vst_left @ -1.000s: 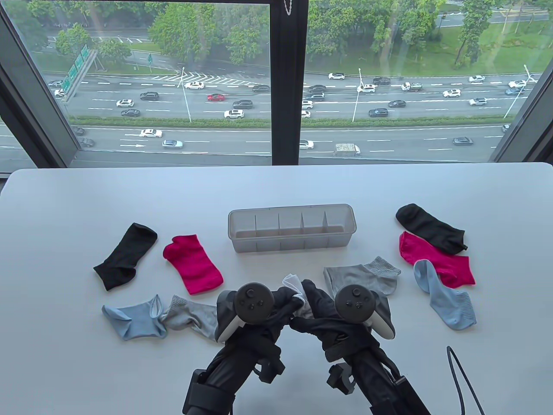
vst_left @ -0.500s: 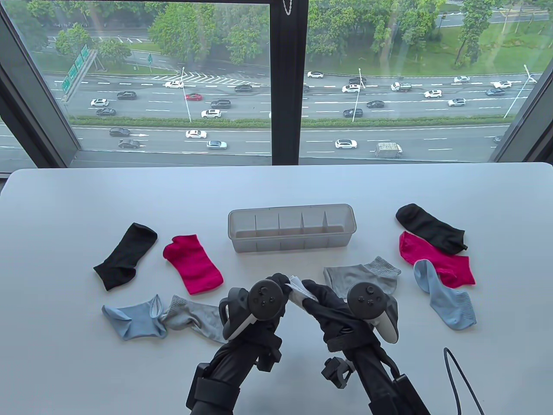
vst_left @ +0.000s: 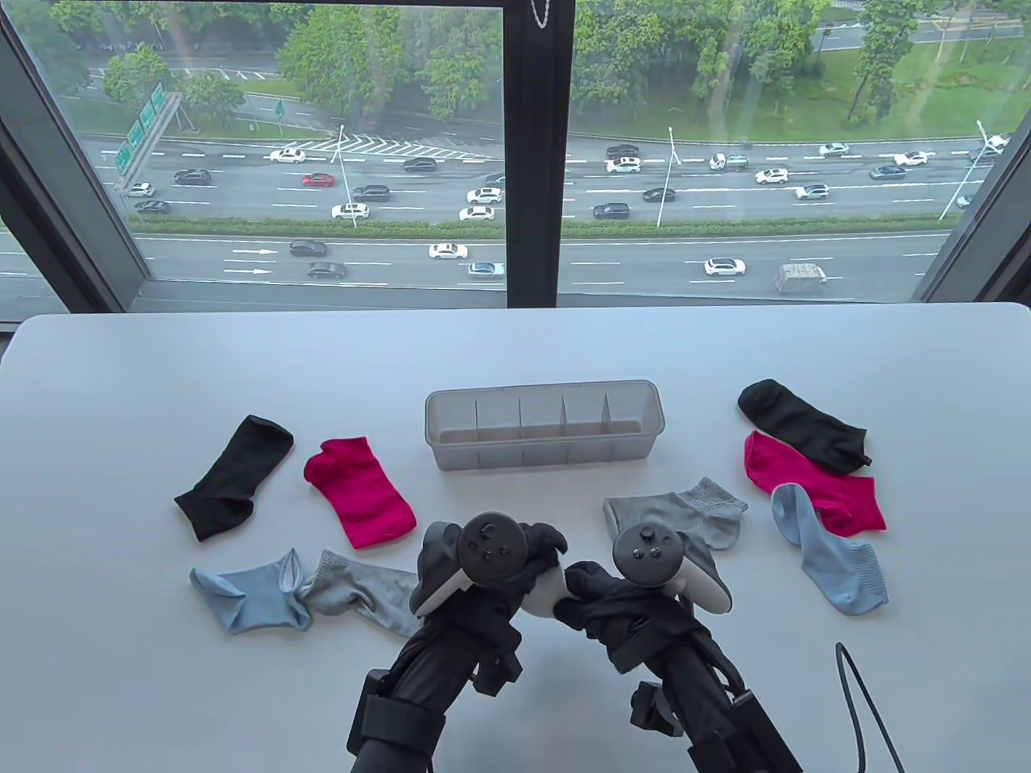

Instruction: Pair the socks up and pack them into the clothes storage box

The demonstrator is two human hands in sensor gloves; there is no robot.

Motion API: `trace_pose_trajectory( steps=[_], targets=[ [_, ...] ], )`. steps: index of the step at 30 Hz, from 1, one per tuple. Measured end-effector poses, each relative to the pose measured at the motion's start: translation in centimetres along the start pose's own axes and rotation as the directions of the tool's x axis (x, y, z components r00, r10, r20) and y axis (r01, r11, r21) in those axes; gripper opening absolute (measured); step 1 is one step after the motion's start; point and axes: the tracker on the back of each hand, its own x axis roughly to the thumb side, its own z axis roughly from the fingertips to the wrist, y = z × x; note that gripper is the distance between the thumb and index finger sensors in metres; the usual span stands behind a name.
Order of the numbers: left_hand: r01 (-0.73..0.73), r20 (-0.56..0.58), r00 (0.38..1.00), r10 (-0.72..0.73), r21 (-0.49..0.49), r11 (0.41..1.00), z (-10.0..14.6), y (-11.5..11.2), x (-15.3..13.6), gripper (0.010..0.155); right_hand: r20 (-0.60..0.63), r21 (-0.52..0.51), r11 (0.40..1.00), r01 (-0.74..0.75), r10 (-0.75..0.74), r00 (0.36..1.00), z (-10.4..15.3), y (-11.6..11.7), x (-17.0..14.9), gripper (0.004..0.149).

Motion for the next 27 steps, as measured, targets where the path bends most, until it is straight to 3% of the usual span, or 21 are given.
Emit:
trace_pose_trajectory(
  steps=[1,4,6,7,10,12,14,16,17,18,20,22,24,25,27],
  targets=[
    [-0.053,0.008,0.999,0.053,-0.017,0.998,0.0,-0.3,0.1,0.049,-0.002,-0.110,0.993,0.036,-0.036,0.999,0.2,-0.3,-0.2,0.049],
    [-0.252,0.069,0.964,0.256,-0.057,0.966,0.2,-1.0,0.2,0.069,-0.022,-0.279,0.944,0.177,-0.191,0.981,1.2,-1.7,-0.6,0.045],
    [-0.295,0.081,0.950,0.301,-0.080,0.952,0.3,-1.5,0.0,0.072,-0.040,-0.461,0.869,0.180,-0.223,0.974,2.3,-2.9,-1.2,0.059],
    [-0.305,0.083,0.946,0.314,-0.109,0.946,0.3,-1.8,0.0,0.073,-0.012,-0.497,0.837,0.231,-0.273,0.962,2.5,-3.2,-1.4,0.061],
    [-0.308,0.061,0.947,0.316,-0.117,0.944,0.0,-2.4,0.6,0.078,0.135,-0.475,0.792,0.384,-0.365,0.921,3.0,-3.5,-1.7,0.067],
    [-0.191,0.024,0.981,0.191,0.013,0.981,0.0,-1.9,0.7,0.075,0.235,-0.443,0.754,0.485,-0.424,0.875,2.9,-3.6,-1.7,0.066],
    [-0.288,0.006,0.958,0.288,0.052,0.956,-0.1,-1.5,0.1,0.076,0.270,-0.434,0.717,0.546,-0.474,0.838,2.9,-3.5,-1.6,0.063],
    [-0.443,-0.002,0.896,0.444,0.070,0.894,0.1,-1.6,-0.5,0.074,0.205,-0.489,0.783,0.384,-0.324,0.924,2.9,-3.6,-1.2,0.057],
    [-0.503,-0.007,0.863,0.505,0.091,0.860,0.3,-1.6,-0.8,0.072,0.144,-0.505,0.838,0.206,-0.154,0.978,2.9,-3.4,-0.8,0.058],
    [-0.555,0.013,0.830,0.557,0.106,0.825,0.5,-1.7,-1.1,0.069,0.122,-0.493,0.864,0.100,-0.045,0.991,2.9,-3.3,-0.6,0.062],
    [-0.631,0.047,0.775,0.630,0.108,0.768,0.6,-1.7,-1.4,0.068,0.095,-0.476,0.879,0.010,0.040,0.995,2.9,-3.2,-0.4,0.069],
    [-0.672,0.068,0.740,0.669,0.097,0.734,0.6,-1.8,-1.5,0.072,0.111,-0.459,0.887,0.038,0.015,0.994,2.7,-2.9,-0.2,0.075],
    [-0.705,0.060,0.709,0.703,0.021,0.709,0.4,-2.3,-1.5,0.080,0.084,-0.489,0.872,-0.020,0.070,0.994,2.6,-2.8,0.1,0.078],
    [-0.701,0.035,0.713,0.700,0.032,0.712,0.3,-2.4,-1.6,0.081,0.080,-0.493,0.868,-0.059,0.113,0.990,2.7,-2.8,0.2,0.077],
    [-0.625,0.031,0.780,0.625,-0.007,0.780,-0.1,-2.4,-1.7,0.082,0.063,-0.524,0.843,-0.120,0.179,0.982,2.8,-2.7,0.5,0.074]
  ],
)
